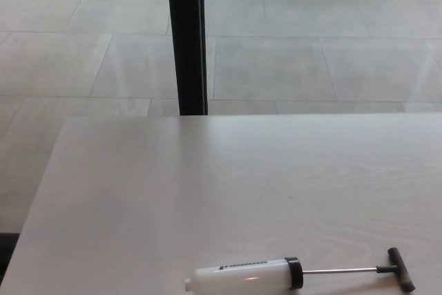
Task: The robot uses its left hand to lift the air pump kept on the middle of the desk and use the right hand to compress the handle
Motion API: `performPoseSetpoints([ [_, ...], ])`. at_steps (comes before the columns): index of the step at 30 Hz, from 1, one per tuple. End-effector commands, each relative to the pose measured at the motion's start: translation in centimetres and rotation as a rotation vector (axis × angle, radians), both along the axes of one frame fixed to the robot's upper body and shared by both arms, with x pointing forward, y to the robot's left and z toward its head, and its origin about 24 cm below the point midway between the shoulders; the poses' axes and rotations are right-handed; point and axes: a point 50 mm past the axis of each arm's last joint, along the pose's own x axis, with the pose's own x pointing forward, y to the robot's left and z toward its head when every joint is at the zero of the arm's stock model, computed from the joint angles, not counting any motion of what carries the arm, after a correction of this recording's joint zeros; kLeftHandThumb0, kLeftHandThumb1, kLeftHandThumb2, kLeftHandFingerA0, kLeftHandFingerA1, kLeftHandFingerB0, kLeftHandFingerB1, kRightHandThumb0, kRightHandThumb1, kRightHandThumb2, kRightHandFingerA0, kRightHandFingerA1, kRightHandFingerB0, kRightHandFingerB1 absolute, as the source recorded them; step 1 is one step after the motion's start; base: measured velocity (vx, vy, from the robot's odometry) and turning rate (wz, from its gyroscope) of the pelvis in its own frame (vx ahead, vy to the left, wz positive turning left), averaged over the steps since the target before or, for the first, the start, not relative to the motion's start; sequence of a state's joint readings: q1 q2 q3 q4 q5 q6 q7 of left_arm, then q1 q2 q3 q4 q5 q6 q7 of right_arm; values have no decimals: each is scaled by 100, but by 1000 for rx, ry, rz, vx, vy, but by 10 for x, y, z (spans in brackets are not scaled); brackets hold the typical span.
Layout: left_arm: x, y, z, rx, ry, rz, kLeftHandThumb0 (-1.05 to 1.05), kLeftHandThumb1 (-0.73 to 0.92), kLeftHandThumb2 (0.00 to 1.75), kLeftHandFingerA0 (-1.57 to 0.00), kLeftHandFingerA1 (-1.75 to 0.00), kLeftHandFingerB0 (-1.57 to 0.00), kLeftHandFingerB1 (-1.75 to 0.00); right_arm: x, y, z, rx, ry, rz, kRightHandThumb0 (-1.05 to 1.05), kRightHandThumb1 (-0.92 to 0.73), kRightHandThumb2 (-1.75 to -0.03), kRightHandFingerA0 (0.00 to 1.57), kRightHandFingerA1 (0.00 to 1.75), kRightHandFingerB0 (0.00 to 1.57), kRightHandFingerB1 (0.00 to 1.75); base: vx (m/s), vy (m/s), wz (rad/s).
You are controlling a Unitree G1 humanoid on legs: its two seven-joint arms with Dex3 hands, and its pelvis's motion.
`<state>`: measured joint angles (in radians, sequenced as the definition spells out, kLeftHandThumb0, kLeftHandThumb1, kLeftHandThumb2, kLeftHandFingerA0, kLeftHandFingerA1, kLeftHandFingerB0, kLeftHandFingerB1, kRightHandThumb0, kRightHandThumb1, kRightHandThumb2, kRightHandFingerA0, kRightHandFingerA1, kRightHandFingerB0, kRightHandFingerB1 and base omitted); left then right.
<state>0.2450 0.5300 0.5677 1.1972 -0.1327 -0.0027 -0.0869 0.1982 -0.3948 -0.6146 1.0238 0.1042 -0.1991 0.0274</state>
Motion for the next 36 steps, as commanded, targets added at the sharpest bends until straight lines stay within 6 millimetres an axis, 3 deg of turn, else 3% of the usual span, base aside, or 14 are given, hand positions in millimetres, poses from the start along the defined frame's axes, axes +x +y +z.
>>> performPoseSetpoints([
  [1, 1, 17, 17, 43, -118, 102, -55, 41, 76, -57, -61, -45, -53, -4, -26, 25, -29, -168, -142, -64, -76, -62, 49, 83, 22, 41, 0, 0, 0],
  [4, -1, 21, 21, 29, -214, 208, -58, 43, 83, -30, -61, -20, -51, -5, -46, 40, 27, -200, -293, -39, -54, -112, 3, 55, 0, 52, 0, 0, 0],
  [6, 0, 23, 23, 33, -232, 232, -56, 65, 59, -26, -52, -26, -42, -2, -54, 47, 37, -225, -344, -75, -90, -69, 1, 50, 3, 37, 0, 0, 0],
  [7, 1, 24, 25, 38, -258, 255, -54, 66, 59, -24, -53, -24, -43, 0, -57, 51, 41, -259, -359, -79, -74, -110, 0, 38, 0, 36, 0, 0, 0],
  [16, 87, 46, 73, 260, -736, 324, -49, 75, 63, -41, -52, -45, -48, 58, -86, 126, -143, -507, -314, -87, -76, -113, 0, 28, 0, 20, 0, 0, 0],
  [19, 121, 50, 97, 297, -851, 259, -52, 74, 63, -37, -116, -52, -84, 82, -83, 151, -224, -599, -262, -81, -71, -110, 2, 36, 0, 27, 0, 0, 0],
  [21, 151, 48, 117, 294, -955, 223, -49, 73, 61, -41, -59, -45, -48, 98, -77, 170, -291, -635, -216, -81, -89, -67, 5, 47, 10, 32, 0, 0, 0],
  [22, 170, 41, 127, 310, -1011, 174, -50, 73, 62, -40, -56, -46, -49, 108, -71, 182, -349, -652, -173, -91, -72, -110, 2, 56, 5, 47, 0, 0, 0],
  [24, 196, 24, 142, 326, -1066, 54, -53, 74, 61, -39, -52, -47, -47, 120, -60, 199, -407, -692, -114, -89, -86, -67, 11, 72, 3, 40, 0, 0, 0],
  [27, 215, 5, 156, 328, -1080, -90, -58, 73, 62, -44, -53, -47, -46, 133, -45, 213, -471, -719, -3, -85, -68, -106, 10, 64, 3, 30, 0, 0, 0],
  [28, 233, -18, 164, 299, -1103, -204, -57, 75, 62, -44, -47, -45, -42, 143, -35, 216, -490, -718, 109, -84, -89, -66, 9, 51, 0, 21, 0, 0, 0],
  [29, 243, -31, 167, 291, -1113, -282, -57, 76, 63, -41, -48, -43, -43, 148, -29, 216, -492, -717, 163, -86, -71, -112, 12, 37, 0, 16, 0, 0, 0],
  [34, 277, -106, 173, 130, -1191, -556, -57, 58, 97, -38, -60, -28, -52, 176, 14, 208, -501, -677, 374, -76, -69, -107, 3, 48, 0, 28, 0, 0, 0],
  [36, 284, -145, 172, 56, -1208, -658, -56, 76, 61, -43, -49, -41, -44, 187, 38, 197, -448, -577, 491, -83, -76, -111, 0, 34, 13, 24, 0, 0, 0],
])
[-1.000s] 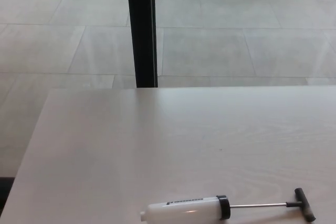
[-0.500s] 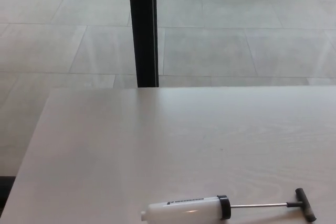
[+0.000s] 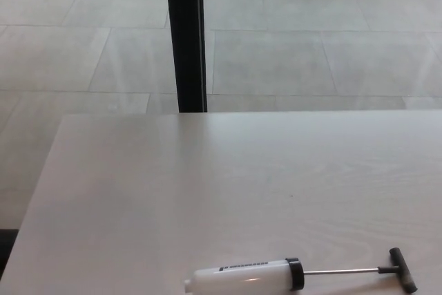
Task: The robot uses its left hand to lift the air pump kept on the middle of the desk and use the right hand to compress the handle
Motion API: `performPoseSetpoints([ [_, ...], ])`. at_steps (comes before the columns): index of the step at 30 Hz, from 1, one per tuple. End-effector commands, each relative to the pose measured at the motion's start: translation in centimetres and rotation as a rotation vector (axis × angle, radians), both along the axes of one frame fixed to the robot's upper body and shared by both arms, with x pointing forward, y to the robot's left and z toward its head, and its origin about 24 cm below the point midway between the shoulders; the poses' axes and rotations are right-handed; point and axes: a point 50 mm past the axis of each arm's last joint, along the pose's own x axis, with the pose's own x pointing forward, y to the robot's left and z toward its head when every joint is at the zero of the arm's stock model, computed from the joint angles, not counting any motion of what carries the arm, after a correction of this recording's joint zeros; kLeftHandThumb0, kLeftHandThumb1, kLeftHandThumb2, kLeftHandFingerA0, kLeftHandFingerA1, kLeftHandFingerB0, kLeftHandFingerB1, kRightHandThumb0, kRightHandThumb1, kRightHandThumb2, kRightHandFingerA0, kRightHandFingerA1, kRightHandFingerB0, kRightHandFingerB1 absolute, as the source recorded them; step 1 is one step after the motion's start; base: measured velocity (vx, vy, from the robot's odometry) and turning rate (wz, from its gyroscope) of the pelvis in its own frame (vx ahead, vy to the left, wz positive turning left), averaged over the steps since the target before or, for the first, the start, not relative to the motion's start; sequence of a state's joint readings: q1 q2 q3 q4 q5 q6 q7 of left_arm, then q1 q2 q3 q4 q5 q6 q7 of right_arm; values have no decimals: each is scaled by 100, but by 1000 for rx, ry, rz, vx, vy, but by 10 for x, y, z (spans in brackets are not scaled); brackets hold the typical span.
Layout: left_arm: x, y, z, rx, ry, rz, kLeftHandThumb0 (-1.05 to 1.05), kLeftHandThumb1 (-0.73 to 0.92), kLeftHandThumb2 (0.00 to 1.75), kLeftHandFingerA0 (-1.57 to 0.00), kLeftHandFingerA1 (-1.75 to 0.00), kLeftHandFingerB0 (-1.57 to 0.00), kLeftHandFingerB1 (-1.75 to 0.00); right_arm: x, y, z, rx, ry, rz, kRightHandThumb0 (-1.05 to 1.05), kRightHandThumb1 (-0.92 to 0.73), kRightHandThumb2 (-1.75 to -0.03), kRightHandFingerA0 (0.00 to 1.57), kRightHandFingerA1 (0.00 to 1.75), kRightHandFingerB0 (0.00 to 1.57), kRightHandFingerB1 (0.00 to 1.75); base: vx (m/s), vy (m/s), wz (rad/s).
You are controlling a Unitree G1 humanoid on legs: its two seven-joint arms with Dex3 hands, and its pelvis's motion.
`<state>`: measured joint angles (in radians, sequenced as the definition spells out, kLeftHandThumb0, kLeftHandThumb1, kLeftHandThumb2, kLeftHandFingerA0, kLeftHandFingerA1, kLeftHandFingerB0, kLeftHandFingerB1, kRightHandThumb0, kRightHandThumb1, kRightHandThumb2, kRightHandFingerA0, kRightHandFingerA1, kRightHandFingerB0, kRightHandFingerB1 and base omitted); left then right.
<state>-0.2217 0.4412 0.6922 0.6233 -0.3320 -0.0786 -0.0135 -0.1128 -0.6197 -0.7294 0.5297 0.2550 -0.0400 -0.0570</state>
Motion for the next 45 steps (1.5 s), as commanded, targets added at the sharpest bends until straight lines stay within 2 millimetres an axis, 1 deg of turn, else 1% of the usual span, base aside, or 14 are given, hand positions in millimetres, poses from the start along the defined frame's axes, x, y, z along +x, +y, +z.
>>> performPoseSetpoints([
  [1, 58, -134, 34, 85, -82, -514, -56, 76, 61, -43, -49, -41, -44, 52, 85, 4, -217, 179, 351, -83, -76, -111, 0, 34, 13, 24, 0, 0, 0],
  [3, 63, -154, 30, 110, -56, -594, -57, 76, 62, -47, -52, -44, -44, 54, 96, -2, -237, 190, 413, -78, -91, -69, 9, 31, 13, 24, 0, 0, 0],
  [4, 68, -174, 26, 128, -22, -684, -50, 60, 100, -37, -61, -30, -54, 55, 107, -8, -296, 215, 504, -86, -79, -112, 3, 46, 7, 38, 0, 0, 0],
  [6, 68, -179, 24, 131, -5, -694, -50, 79, 64, -43, -49, -39, -44, 56, 112, -10, -304, 220, 530, -36, -54, -112, 2, 52, 0, 49, 0, 0, 0],
  [7, 71, -195, 19, 171, 38, -732, -53, 80, 64, -42, -51, -39, -45, 58, 123, -16, -318, 247, 586, -74, -92, -69, 18, 41, 19, 30, 0, 0, 0],
  [17, 68, -270, -3, 284, 214, -968, -60, 73, 63, -48, -62, -47, -50, 63, 132, -25, -244, 265, 635, -76, -89, -67, 24, 47, 27, 33, 0, 0, 0],
  [25, 58, -291, -20, 460, 326, -1106, -49, 70, 61, -51, -68, -54, -52, 60, 130, -22, -238, 263, 626, -72, -87, -66, 32, 47, 33, 34, 0, 0, 0],
  [26, 57, -292, -21, 485, 334, -1119, -47, 69, 60, -53, -69, -54, -54, 60, 130, -24, -234, 266, 630, -71, -71, -109, 30, 58, 22, 47, 0, 0, 0],
  [27, 57, -296, -23, 548, 356, -1143, -49, 66, 59, -55, -69, -55, -54, 60, 131, -28, -223, 267, 639, -71, -87, -66, 32, 48, 34, 35, 0, 0, 0],
  [34, 51, -308, -28, 627, 398, -1212, -47, 64, 58, -55, -66, -56, -55, 63, 135, -28, -204, 238, 651, -65, -85, -65, 39, 53, 40, 39, 0, 0, 0],
  [36, 44, -316, -29, 663, 402, -1262, -54, 62, 58, -53, -69, -55, -57, 64, 135, -28, -199, 225, 649, -68, -69, -108, 37, 63, 30, 52, 0, 0, 0],
  [37, 41, -319, -31, 682, 404, -1283, -56, 62, 59, -52, -67, -53, -55, 65, 134, -28, -195, 220, 649, -64, -85, -65, 37, 55, 39, 40, 0, 0, 0],
  [39, 37, -322, -33, 707, 431, -1316, -55, 63, 58, -50, -65, -51, -53, 65, 135, -28, -184, 207, 651, -64, -68, -107, 37, 64, 30, 53, 0, 0, 0],
  [45, 26, -326, -36, 891, 470, -1351, -59, 65, 59, -45, -61, -48, -50, 64, 135, -28, -167, 204, 639, -59, -84, -65, 41, 54, 42, 40, 0, 0, 0],
])
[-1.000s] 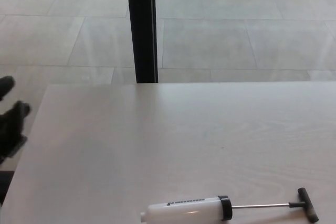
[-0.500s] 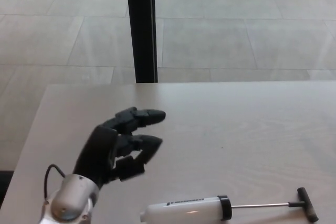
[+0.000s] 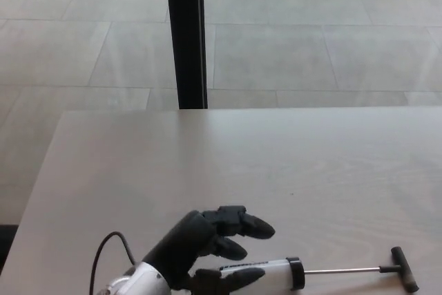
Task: The robot uses its left hand to lift the air pump kept on the middle of the desk and use the right hand to compress the handle
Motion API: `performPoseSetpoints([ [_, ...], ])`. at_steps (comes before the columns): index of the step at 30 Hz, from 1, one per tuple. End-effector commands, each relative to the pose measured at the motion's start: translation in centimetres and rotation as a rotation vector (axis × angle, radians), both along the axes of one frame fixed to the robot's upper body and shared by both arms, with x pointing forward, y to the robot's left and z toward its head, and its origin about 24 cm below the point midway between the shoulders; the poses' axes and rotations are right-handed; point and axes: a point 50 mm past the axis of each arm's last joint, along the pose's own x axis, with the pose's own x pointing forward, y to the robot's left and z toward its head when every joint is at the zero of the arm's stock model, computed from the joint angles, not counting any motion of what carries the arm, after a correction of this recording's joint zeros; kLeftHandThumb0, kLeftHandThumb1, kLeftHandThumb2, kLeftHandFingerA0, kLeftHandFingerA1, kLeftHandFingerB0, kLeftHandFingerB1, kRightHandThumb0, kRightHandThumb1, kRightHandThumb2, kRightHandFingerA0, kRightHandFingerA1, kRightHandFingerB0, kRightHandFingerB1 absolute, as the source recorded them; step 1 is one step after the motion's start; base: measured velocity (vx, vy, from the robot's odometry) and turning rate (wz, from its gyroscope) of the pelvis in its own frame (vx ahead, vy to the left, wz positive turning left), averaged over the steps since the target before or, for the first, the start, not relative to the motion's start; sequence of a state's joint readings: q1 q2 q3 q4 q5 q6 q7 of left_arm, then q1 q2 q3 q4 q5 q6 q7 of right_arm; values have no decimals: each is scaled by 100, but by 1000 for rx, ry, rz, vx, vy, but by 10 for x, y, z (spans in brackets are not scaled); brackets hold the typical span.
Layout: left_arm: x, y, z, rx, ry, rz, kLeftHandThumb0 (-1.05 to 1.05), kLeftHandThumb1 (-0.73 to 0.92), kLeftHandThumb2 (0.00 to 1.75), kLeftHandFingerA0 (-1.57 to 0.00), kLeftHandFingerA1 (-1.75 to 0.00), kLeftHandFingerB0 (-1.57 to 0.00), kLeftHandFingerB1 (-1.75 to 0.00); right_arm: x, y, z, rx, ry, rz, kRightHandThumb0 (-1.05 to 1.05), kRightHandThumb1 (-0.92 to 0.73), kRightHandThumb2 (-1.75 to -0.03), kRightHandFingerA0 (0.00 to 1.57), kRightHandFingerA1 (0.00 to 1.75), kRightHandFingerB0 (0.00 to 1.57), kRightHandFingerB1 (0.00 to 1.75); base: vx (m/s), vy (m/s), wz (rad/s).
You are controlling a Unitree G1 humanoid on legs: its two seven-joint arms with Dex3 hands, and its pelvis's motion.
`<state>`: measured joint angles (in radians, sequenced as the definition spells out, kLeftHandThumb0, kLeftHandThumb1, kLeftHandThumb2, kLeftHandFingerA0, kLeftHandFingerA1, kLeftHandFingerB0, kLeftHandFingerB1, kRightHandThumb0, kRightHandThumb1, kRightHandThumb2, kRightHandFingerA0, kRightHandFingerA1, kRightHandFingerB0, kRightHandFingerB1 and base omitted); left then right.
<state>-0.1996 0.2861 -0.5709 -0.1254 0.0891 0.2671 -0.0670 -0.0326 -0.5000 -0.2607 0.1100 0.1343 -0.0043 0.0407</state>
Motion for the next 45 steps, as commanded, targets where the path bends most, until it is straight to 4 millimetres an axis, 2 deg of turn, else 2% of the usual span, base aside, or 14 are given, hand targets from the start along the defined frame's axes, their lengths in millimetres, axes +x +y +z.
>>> performPoseSetpoints([
  [1, -11, 7, -9, 294, -32, -59, -59, 65, 59, -45, -61, -48, -50, -1, 1, -4, 34, 13, 4, -59, -84, -65, 41, 54, 42, 40, 0, 0, 0],
  [3, -12, 11, -8, 392, -47, -84, -71, 59, 102, -27, -59, -40, -58, -2, 1, -4, 17, 9, 0, -58, -83, -65, 43, 53, 44, 40, 0, 0, 0],
  [5, -12, 13, -6, 477, -77, -102, -73, 77, 63, -33, -55, -41, -41, -1, 1, -4, 20, 7, 1, -59, -83, -65, 43, 53, 44, 40, 0, 0, 0],
  [10, -13, 19, -12, 714, -185, -129, -94, 65, 102, -4, -45, -17, -47, -2, 2, -3, 29, -10, -7, -58, -84, -65, 46, 58, 47, 40, 0, 0, 0],
  [16, -17, 20, -16, 788, -266, -105, -85, 57, 99, -3, -43, -16, -48, -1, 3, -1, 31, -28, -12, -57, -82, -64, 51, 64, 50, 40, 0, 0, 0],
  [18, -18, 20, -18, 819, -295, -96, -88, 75, 64, 0, -46, -23, -35, -2, 4, 0, 52, -45, -19, -56, -81, -64, 52, 67, 51, 41, 0, 0, 0],
  [19, -18, 19, -18, 834, -296, -89, -95, 65, 101, -3, -38, -16, -47, -2, 5, 1, 53, -50, -21, -55, -81, -64, 51, 62, 52, 41, 0, 0, 0],
  [31, -30, -1, -34, 737, -254, 24, -85, 60, 100, -1, -41, -9, -40, -1, 8, 5, 33, -65, -19, -54, -78, -63, 52, 63, 56, 42, 0, 0, 0],
  [34, -33, -6, -35, 675, -260, 63, -40, 42, 103, -7, -57, 0, -49, -1, 10, 4, 37, -60, -17, -54, -77, -63, 53, 62, 60, 42, 0, 0, 0],
  [35, -34, -8, -36, 651, -249, 82, -70, 74, 61, -16, -58, -26, -41, -1, 10, 4, 34, -54, -20, -53, -76, -63, 54, 60, 62, 43, 0, 0, 0],
  [37, -35, -10, -37, 633, -240, 106, -68, 74, 61, -20, -58, -29, -41, -1, 10, 4, 38, -52, -22, -53, -76, -63, 54, 60, 63, 44, 0, 0, 0],
  [38, -36, -10, -38, 607, -233, 124, -65, 73, 63, -25, -58, -35, -42, -1, 8, 3, 49, -59, -22, -55, -75, -63, 54, 99, 67, 46, 0, 0, 0],
  [43, -36, -8, -40, 553, -229, 199, -56, 56, 99, -30, -62, -40, -59, -1, 9, 2, 59, -56, -22, -55, -72, -61, 56, 118, 73, 48, 0, 0, 0],
  [45, -36, -8, -40, 553, -232, 208, -57, 72, 62, -33, -59, -45, -46, -1, 10, 1, 67, -55, -27, -55, -70, -63, 55, 139, 72, 49, 0, 0, 0],
])
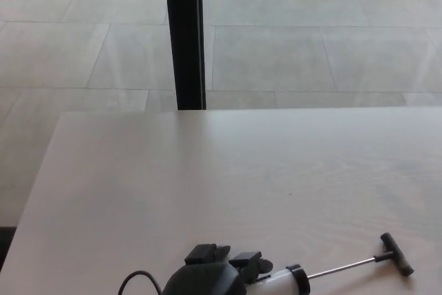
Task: The robot uses its left hand to lift the air pump kept on the middle of the desk and use the right hand to compress the handle
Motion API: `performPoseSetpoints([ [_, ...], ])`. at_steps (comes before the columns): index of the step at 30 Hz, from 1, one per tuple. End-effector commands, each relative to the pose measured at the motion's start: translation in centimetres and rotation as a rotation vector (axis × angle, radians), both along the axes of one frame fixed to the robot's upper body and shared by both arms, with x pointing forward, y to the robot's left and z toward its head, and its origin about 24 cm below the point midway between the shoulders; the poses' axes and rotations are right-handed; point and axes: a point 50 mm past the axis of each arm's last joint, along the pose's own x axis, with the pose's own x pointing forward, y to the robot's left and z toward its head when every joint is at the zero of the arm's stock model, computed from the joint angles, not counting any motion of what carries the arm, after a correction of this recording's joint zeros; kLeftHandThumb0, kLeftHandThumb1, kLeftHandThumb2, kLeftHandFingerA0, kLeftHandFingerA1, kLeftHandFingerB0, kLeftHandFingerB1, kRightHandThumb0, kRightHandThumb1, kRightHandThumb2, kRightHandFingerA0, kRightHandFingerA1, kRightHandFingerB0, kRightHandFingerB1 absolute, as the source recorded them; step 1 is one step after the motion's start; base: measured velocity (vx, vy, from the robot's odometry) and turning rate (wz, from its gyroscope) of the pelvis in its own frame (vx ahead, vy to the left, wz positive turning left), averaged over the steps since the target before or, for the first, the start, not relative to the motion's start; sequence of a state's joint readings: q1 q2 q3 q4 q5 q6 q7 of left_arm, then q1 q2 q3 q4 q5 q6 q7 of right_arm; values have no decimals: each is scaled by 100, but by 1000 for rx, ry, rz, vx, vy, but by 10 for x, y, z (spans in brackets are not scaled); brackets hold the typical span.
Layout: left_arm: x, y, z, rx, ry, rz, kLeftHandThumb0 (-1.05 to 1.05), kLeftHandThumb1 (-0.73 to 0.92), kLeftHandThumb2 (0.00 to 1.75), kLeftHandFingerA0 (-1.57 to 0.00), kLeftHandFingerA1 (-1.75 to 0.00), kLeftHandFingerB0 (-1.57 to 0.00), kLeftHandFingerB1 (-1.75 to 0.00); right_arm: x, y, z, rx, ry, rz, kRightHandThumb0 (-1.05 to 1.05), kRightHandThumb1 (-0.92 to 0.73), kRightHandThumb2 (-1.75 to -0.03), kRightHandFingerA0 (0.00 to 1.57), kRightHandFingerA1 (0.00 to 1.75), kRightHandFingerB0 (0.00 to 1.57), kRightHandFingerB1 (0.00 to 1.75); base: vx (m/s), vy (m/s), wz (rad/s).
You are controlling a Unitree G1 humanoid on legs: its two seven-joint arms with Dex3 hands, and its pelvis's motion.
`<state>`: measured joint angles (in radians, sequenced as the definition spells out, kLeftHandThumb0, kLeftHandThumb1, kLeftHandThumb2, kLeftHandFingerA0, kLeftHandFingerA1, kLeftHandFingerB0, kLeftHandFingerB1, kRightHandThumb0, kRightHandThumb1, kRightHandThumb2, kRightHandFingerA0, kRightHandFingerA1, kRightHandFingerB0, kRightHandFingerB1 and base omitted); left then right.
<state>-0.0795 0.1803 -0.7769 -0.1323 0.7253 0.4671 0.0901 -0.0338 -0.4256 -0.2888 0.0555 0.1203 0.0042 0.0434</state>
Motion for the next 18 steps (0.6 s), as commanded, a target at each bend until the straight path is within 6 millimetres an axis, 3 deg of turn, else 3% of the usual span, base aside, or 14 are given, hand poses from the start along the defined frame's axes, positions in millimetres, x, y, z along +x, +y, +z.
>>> performPoseSetpoints([
  [1, 1, 18, -10, 68, -28, 140, -56, 72, 62, -35, -60, -47, -47, 0, -1, 1, 14, -3, -36, -55, -70, -62, 54, 133, 72, 49, 0, 0, 0],
  [2, 1, 19, -11, 64, -36, 146, -54, 74, 62, -37, -64, -49, -49, -1, -1, 0, 4, 6, -45, -56, -71, -62, 56, 113, 73, 47, 0, 0, 0],
  [3, 1, 19, -11, 63, -38, 147, -54, 74, 62, -37, -64, -49, -49, -1, 0, 0, 2, 6, -46, -56, -71, -62, 56, 113, 73, 47, 0, 0, 0],
  [4, 1, 19, -12, 49, -36, 151, -52, 73, 61, -42, -75, -51, -51, -2, 0, 1, -11, 6, -52, -56, -71, -61, 54, 115, 76, 47, 0, 0, 0],
  [5, 0, 20, -13, 35, -35, 153, -50, 72, 61, -46, -86, -51, -53, -2, 0, 1, 0, 3, -54, -53, -69, -62, 55, 135, 77, 49, 0, 0, 0],
  [7, -1, 20, -14, 5, -18, 151, -47, 72, 62, -49, -85, -48, -54, -3, 0, 1, 24, 4, -55, -52, -69, -63, 55, 145, 77, 50, 0, 0, 0],
  [8, -1, 21, -15, -21, -11, 166, -46, 71, 59, -56, -90, -47, -53, -3, 0, 0, 28, -1, -53, -51, -69, -62, 55, 136, 79, 50, 0, 0, 0],
  [9, -1, 21, -17, -87, 12, 201, -41, 69, 61, -67, -117, -47, -55, -4, -1, 0, 2, -1, -55, -52, -70, -61, 57, 102, 79, 48, 0, 0, 0],
  [10, -1, 20, -17, -88, 12, 201, -41, 69, 61, -67, -117, -47, -55, -4, -1, 0, 2, -1, -55, -52, -70, -61, 57, 102, 79, 48, 0, 0, 0],
  [11, -1, 21, -17, -94, 12, 203, -37, 69, 63, -77, -137, -48, -56, -4, -1, -1, -4, 1, -53, -51, -71, -61, 61, 74, 78, 47, 0, 0, 0],
  [13, 0, 20, -18, -99, 16, 212, -36, 70, 60, -78, -140, -48, -55, -5, 0, -1, -18, 7, -51, -51, -71, -61, 61, 80, 78, 47, 0, 0, 0],
  [14, 1, 21, -18, -95, 2, 207, -34, 69, 65, -79, -151, -48, -58, -4, 0, -1, -15, 5, -50, -49, -71, -61, 63, 65, 78, 47, 0, 0, 0],
  [18, 1, 23, -22, 18, 9, 173, -38, 65, 64, -80, -146, -53, -60, -5, -1, -1, -53, 10, -55, -51, -73, -62, 61, 66, 76, 47, 0, 0, 0],
])
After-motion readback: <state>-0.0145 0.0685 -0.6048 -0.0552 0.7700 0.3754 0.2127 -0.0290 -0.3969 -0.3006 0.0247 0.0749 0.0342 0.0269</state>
